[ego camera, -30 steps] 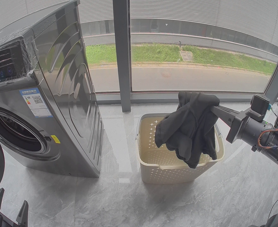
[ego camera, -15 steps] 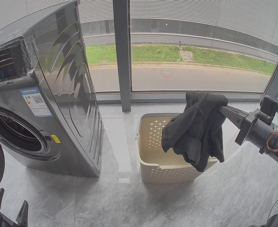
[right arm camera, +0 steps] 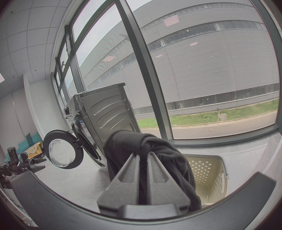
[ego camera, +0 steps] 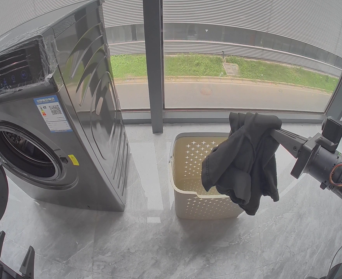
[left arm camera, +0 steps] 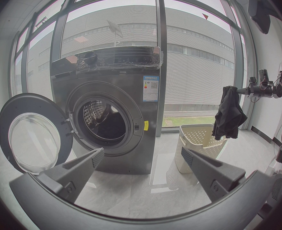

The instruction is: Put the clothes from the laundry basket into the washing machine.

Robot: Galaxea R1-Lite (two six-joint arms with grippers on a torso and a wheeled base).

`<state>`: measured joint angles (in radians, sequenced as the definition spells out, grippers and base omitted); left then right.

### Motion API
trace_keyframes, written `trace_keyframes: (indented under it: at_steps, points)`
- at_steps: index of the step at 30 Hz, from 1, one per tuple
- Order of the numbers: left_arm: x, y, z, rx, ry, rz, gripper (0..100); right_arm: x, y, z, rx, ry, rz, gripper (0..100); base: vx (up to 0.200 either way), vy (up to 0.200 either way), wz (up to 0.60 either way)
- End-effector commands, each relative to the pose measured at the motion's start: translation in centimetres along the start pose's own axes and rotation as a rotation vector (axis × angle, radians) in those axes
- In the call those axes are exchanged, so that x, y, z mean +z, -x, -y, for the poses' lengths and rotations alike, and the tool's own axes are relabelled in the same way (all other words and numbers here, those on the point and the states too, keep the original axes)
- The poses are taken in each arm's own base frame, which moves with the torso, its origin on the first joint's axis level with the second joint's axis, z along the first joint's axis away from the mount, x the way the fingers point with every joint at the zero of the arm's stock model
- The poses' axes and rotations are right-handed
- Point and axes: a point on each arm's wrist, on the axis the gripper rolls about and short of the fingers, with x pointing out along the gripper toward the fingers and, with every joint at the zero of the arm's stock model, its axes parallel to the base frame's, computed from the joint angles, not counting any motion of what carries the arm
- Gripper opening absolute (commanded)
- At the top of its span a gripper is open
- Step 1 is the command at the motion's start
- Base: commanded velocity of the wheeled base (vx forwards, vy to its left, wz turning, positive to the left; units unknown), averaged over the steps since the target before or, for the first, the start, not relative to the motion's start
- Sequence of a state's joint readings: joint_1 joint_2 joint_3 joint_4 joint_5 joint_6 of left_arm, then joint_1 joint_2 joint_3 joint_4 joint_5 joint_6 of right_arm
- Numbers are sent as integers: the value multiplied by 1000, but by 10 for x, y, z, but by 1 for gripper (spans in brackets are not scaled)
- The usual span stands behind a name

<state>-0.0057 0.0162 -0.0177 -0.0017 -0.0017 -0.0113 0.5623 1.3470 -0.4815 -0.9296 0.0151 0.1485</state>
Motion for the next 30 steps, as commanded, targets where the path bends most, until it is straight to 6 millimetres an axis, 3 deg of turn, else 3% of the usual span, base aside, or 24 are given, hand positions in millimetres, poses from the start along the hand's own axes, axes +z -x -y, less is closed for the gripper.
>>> trace_keyframes:
  at_steps: [1,25,30]
  points:
    - [-5,0,0,0,-1,-2,100,0,0,0,1,0,0,0,0,200,0]
    - [-5,0,0,0,-4,-3,100,3,-1,0,-16,3,14,0,0,200,0]
    - [-5,0,0,0,-7,-3,100,2,3,4,-28,6,12,0,0,0,0]
